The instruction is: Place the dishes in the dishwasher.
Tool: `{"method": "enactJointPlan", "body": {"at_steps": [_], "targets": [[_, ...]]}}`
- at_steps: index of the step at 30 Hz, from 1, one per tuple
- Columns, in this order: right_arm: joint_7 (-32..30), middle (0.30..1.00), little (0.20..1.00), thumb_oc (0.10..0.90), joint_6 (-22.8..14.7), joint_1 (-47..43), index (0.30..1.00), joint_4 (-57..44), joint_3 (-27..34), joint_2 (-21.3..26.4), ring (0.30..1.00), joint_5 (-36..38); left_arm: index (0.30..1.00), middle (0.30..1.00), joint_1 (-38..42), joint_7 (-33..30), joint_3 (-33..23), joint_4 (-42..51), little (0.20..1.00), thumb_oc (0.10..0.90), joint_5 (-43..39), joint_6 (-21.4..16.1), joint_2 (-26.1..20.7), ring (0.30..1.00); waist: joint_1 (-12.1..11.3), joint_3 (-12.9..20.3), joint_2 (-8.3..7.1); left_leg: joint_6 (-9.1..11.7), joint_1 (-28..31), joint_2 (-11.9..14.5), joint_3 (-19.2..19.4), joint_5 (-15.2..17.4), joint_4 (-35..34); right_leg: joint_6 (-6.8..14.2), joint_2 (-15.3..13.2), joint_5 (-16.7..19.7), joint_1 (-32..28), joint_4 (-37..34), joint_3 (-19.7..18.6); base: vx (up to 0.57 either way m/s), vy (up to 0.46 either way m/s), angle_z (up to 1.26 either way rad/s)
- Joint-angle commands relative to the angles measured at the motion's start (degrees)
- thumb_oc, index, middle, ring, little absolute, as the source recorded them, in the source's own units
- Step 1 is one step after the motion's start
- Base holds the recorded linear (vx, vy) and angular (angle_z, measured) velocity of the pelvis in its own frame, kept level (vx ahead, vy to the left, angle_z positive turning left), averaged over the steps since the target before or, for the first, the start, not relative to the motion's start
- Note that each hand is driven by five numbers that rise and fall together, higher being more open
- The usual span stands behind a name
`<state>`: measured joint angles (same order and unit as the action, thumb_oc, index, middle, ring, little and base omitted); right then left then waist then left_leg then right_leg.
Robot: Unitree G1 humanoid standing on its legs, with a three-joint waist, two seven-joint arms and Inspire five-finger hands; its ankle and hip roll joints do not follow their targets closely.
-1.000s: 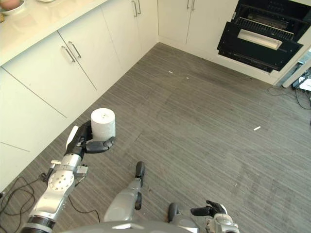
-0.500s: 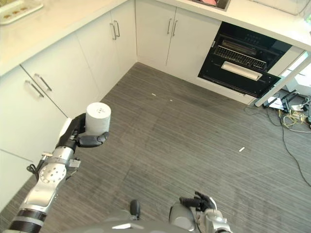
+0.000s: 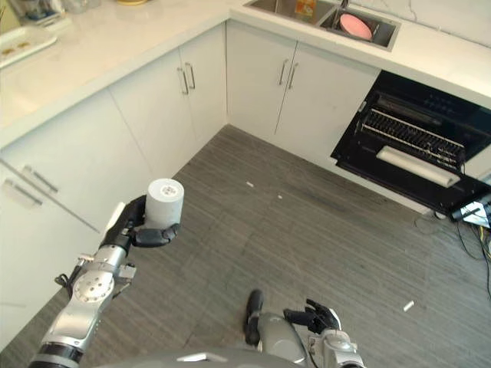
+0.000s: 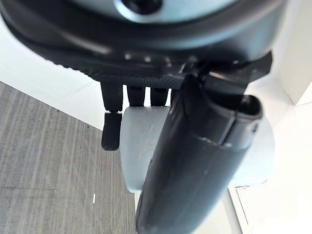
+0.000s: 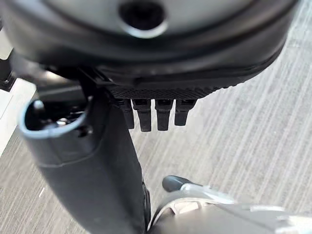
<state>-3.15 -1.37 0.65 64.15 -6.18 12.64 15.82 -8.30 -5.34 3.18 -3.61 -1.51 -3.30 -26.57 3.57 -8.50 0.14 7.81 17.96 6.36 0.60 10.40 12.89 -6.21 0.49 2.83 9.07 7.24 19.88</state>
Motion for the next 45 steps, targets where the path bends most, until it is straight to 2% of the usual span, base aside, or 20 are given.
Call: {"method": "enactJointPlan", "body": {"at_steps": [1, 3, 5, 7, 10, 11, 12, 13, 17, 22, 24, 25, 26, 28, 35, 38, 40, 42, 43, 45], "targets": [[-0.9, 0.9, 0.9, 0.8, -0.2, 0.1, 0.9, 2.8, -0.7, 1.4, 0.9, -0.9, 0.3, 0.3, 3.1, -0.9, -3.2, 9.7, 0.3, 0.4, -0.2, -6.2, -5.1, 0.3, 1.2, 0.7, -1.16, -2.3, -9.5, -1.3, 1.3, -9.8, 12.9, 8.5, -1.3, -3.7, -4.3, -1.1, -4.9, 0.22, -0.174, -0.43], [-1.7, 0.9, 0.9, 0.8, 0.0, -1.2, 0.9, 1.8, -0.4, 2.7, 0.9, -0.1, 0.3, 0.3, 2.8, -2.3, -4.5, 10.3, 0.3, 0.4, -1.4, -6.0, -5.3, 0.3, -0.5, -1.9, -3.81, -2.3, -19.5, -3.3, 0.2, -14.2, 33.8, 6.1, -1.6, -5.0, -8.6, -2.4, -8.0, 0.41, -0.254, -0.58], [-2.4, 0.9, 0.9, 0.8, -0.2, -1.6, 0.9, 1.2, -0.3, 3.1, 0.9, 0.6, 0.3, 0.3, 2.8, -2.7, -4.6, 10.5, 0.3, 0.4, -1.9, -6.0, -5.1, 0.3, -1.4, -2.7, -3.91, -3.4, -23.9, -2.8, 0.7, -11.1, 35.2, 6.0, -1.1, -5.9, -9.8, -2.4, -9.4, 0.34, -0.072, -0.6], [-2.6, 0.9, 0.9, 0.8, -0.8, -1.8, 0.9, -1.3, -0.6, 3.3, 0.9, 1.5, 0.3, 0.3, 2.3, -2.4, -4.3, 11.0, 0.3, 0.4, -2.6, -6.1, -4.4, 0.3, -2.7, -2.8, -3.72, -5.1, -28.1, -3.1, 1.6, -7.4, 27.9, 6.7, -0.8, -6.9, -12.7, -3.3, -12.1, 0.44, 0.082, -0.42], [-2.3, 0.9, 0.9, 0.8, -1.0, -1.7, 0.9, -2.3, -0.8, 3.4, 0.9, 1.5, 0.3, 0.3, 1.9, -2.1, -4.3, 11.1, 0.3, 0.4, -2.7, -6.3, -4.3, 0.3, -3.6, -2.8, -4.08, -5.6, -28.6, -3.9, 1.9, -7.5, 23.2, 7.2, -1.2, -6.8, -13.4, -3.9, -13.7, 0.21, 0.075, -0.9], [-2.0, 0.9, 0.9, 0.8, -1.5, -2.3, 0.9, -4.2, -1.9, 4.0, 0.9, 0.7, 0.3, 0.3, 1.4, -2.2, -4.5, 11.0, 0.3, 0.4, -2.3, -6.5, -4.7, 0.3, -4.8, -3.1, -3.65, -5.4, -31.3, -4.5, 0.5, -7.0, 11.8, 8.3, -0.7, -7.9, -15.6, -4.6, -16.0, 0.56, 0.18, -1.13], [-2.0, 0.9, 0.9, 0.8, -1.8, -2.4, 0.9, -5.5, -2.8, 4.3, 0.9, -0.3, 0.3, 0.3, 1.1, -2.4, -4.9, 10.9, 0.3, 0.4, -1.9, -6.4, -4.7, 0.3, -6.4, -2.9, -2.88, -4.6, -31.0, -7.2, -3.5, -11.4, -0.1, 8.4, 0.9, -9.0, -18.2, -4.8, -19.5, 0.8, 0.253, -1.17], [-2.2, 0.9, 0.9, 0.8, -2.1, -2.2, 0.9, -6.3, -2.3, 4.2, 0.9, -0.3, 0.3, 0.3, 1.4, -2.3, -4.5, 10.8, 0.3, 0.4, -1.6, -6.4, -4.5, 0.3, -6.6, -2.6, -2.45, -3.7, -32.1, -7.2, -4.5, -15.8, -4.1, 8.6, 1.6, -10.0, -20.2, -4.7, -21.2, 0.53, 0.16, -0.88], [-2.0, 0.9, 0.9, 0.8, -2.1, -0.1, 0.9, -7.7, -1.8, 3.8, 0.9, -1.0, 0.3, 0.3, 1.8, -1.6, -3.4, 10.3, 0.3, 0.4, -0.9, -6.4, -4.6, 0.3, -6.6, -1.1, -2.41, -5.1, -30.1, -5.9, -1.9, -15.7, -7.0, 9.3, 0.8, -11.9, -21.5, -2.9, -23.3, 0.31, 0.166, -1.16], [-3.7, 0.9, 0.9, 0.8, -2.7, 0.9, 0.9, -13.0, 1.1, 3.3, 0.9, -1.5, 0.3, 0.3, 4.0, -1.5, -1.7, 10.5, 0.3, 0.4, 1.8, -6.0, -7.2, 0.3, -3.9, -1.1, -2.68, -7.7, -24.7, -5.2, 1.8, -11.8, -7.1, 15.4, -3.1, -4.4, -12.6, 16.4, -20.4, 0.21, 0.172, -0.68], [-4.2, 0.9, 0.9, 0.8, -3.2, 0.1, 0.9, -17.4, 0.9, 3.6, 0.9, -3.2, 0.3, 0.3, 4.8, -2.0, -1.6, 10.0, 0.3, 0.4, 4.0, -5.7, -8.1, 0.3, -3.2, -2.3, -1.57, -9.0, -20.2, -4.0, 4.9, -8.7, -7.6, 16.4, -6.4, -3.8, -6.1, 22.7, -13.8, 0.17, 0.226, -0.79], [-4.2, 0.9, 0.9, 0.8, -3.1, 0.1, 0.9, -17.5, 0.9, 3.6, 0.9, -3.3, 0.3, 0.3, 4.9, -2.0, -1.6, 10.0, 0.3, 0.4, 4.1, -5.7, -8.0, 0.3, -3.2, -2.4, -1.61, -9.0, -20.0, -4.1, 5.0, -8.6, -7.6, 16.4, -6.5, -4.0, -6.1, 23.0, -13.9, 0.08, 0.128, -0.49], [-4.2, 0.9, 0.9, 0.8, -3.1, 0.1, 0.9, -17.5, 0.9, 3.6, 0.9, -3.3, 0.3, 0.3, 4.9, -2.1, -1.6, 9.9, 0.3, 0.4, 4.1, -5.7, -8.0, 0.3, -3.2, -2.4, -1.64, -9.0, -20.0, -4.2, 5.0, -8.5, -7.6, 16.4, -6.5, -4.1, -6.1, 23.1, -13.9, 0.11, 0.036, -0.5], [-5.1, 0.9, 0.9, 0.8, -4.0, -0.6, 0.9, -25.6, 1.4, 5.6, 0.9, -4.9, 0.3, 0.3, 4.2, -2.5, -2.2, 10.3, 0.3, 0.4, 4.7, -6.3, -6.8, 0.3, -2.8, -2.9, -1.7, -8.5, -16.2, -3.6, 8.2, -5.8, -8.5, 14.5, -10.7, -5.6, -2.5, 11.6, -4.8, 0.24, 0.0, -1.2], [-5.7, 0.9, 0.9, 0.8, -5.0, -0.6, 0.9, -31.7, 2.6, 6.4, 0.9, -4.1, 0.3, 0.3, 7.1, -3.3, -0.8, 8.3, 0.3, 0.4, 6.5, -6.9, -5.2, 0.3, -1.0, -3.5, -1.55, -6.5, -10.0, -1.9, 10.7, -1.8, -9.3, 17.0, -14.3, 1.6, 1.2, 0.2, -0.4, 0.23, -0.095, -0.5], [-5.4, 0.9, 0.9, 0.8, -5.1, 0.0, 0.9, -32.8, 2.7, 6.6, 0.9, -4.2, 0.3, 0.3, 7.0, -3.0, -1.0, 8.6, 0.3, 0.4, 6.7, -7.0, -5.0, 0.3, -0.9, -2.9, -1.93, -6.3, -9.2, -2.2, 11.0, -0.9, -9.3, 17.1, -14.6, 1.6, 0.0, -1.1, 0.4, 0.18, -0.092, -0.08], [-4.5, 0.9, 0.9, 0.8, -5.3, 1.5, 0.9, -34.7, 2.4, 7.3, 0.9, -3.7, 0.3, 0.3, 6.1, -3.1, -1.2, 8.0, 0.3, 0.4, 6.2, -7.0, -3.6, 0.3, 0.1, -0.5, -1.79, -4.8, -6.1, -0.1, 11.4, 0.2, -9.0, 15.5, -13.3, 0.5, -1.3, 0.6, -0.8, 0.46, -0.319, -0.02], [-4.0, 0.9, 0.9, 0.8, -5.8, 1.8, 0.9, -36.6, 1.7, 7.9, 0.9, -3.2, 0.3, 0.3, 5.8, -3.2, -1.0, 7.7, 0.3, 0.4, 5.2, -7.1, -3.0, 0.3, 0.2, -0.2, -1.08, -3.8, -7.3, 2.5, 10.4, -2.0, -4.9, 13.9, -11.1, -1.1, -2.6, 0.5, -1.3, 0.34, -0.347, 0.04], [-3.9, 0.9, 0.9, 0.8, -6.1, 1.9, 0.9, -38.6, 1.3, 8.9, 0.9, -3.1, 0.3, 0.3, 5.5, -3.2, -1.2, 7.6, 0.3, 0.4, 3.9, -7.1, -2.6, 0.3, -0.4, -0.5, -0.88, -2.7, -10.3, 5.1, 9.4, -6.0, 4.6, 12.0, -9.0, -3.0, -4.8, 0.1, -1.4, 0.22, -0.308, -0.01], [-4.0, 0.9, 0.9, 0.8, -6.1, 1.9, 0.9, -40.2, 1.5, 9.4, 0.9, -2.8, 0.3, 0.3, 5.4, -3.3, -1.2, 7.6, 0.3, 0.4, 3.1, -7.1, -2.2, 0.3, -0.7, -1.1, -1.18, -2.6, -13.2, 5.7, 8.1, -8.2, 10.2, 10.6, -8.3, -3.5, -5.9, -0.4, -1.2, 0.15, -0.256, -0.16]]}}
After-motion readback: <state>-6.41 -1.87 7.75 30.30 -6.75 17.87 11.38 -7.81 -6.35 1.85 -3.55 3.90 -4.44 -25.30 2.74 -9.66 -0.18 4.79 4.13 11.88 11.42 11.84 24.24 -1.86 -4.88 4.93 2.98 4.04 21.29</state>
